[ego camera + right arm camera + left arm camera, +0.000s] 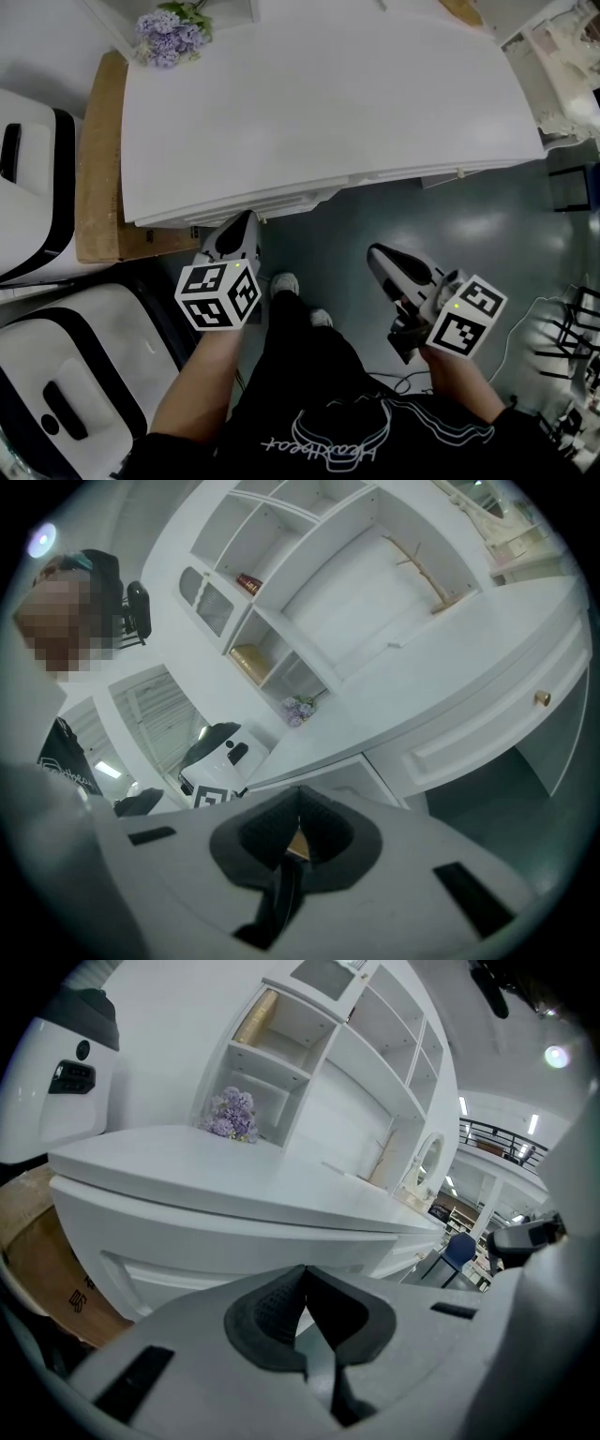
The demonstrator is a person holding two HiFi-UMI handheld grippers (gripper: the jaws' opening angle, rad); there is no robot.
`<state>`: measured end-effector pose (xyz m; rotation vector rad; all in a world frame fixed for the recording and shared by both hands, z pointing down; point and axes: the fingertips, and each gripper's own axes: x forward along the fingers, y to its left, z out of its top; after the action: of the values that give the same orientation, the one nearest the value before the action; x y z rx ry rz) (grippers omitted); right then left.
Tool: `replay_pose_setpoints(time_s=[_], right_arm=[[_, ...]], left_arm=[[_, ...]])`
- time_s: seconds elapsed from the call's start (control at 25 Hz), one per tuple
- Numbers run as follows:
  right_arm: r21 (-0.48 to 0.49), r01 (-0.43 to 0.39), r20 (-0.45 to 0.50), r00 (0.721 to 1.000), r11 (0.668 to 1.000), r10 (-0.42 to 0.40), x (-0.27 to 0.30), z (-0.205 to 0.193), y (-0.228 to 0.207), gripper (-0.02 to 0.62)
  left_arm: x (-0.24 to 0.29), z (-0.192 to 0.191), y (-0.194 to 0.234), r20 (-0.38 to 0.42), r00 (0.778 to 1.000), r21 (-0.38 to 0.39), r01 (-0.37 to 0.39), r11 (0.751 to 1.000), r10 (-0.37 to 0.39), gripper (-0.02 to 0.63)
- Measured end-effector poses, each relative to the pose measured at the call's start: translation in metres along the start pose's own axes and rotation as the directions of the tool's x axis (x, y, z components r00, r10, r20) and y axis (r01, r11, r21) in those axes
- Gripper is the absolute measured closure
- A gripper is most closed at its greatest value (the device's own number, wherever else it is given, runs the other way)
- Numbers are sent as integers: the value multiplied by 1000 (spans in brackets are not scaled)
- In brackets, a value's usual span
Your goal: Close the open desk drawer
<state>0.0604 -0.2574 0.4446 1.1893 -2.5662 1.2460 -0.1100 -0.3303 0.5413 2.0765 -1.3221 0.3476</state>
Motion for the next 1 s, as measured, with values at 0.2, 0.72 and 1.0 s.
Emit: replay_pose_setpoints(time_s=[0.2,0.72,1.0], right_arm=[[-30,-31,22,999,999,32,-23,-1,21,589],[-203,-231,62,967,951,248,-93,15,133,589],[-279,-304,100,934,911,342,-138,37,194,589]], left_arm=[[-38,7,-39,34,997,-12,73,997,-72,601],[-193,42,-159,163,938,17,307,952,-305,601],[-272,76,-217,249,878,79,402,912,-408,601]])
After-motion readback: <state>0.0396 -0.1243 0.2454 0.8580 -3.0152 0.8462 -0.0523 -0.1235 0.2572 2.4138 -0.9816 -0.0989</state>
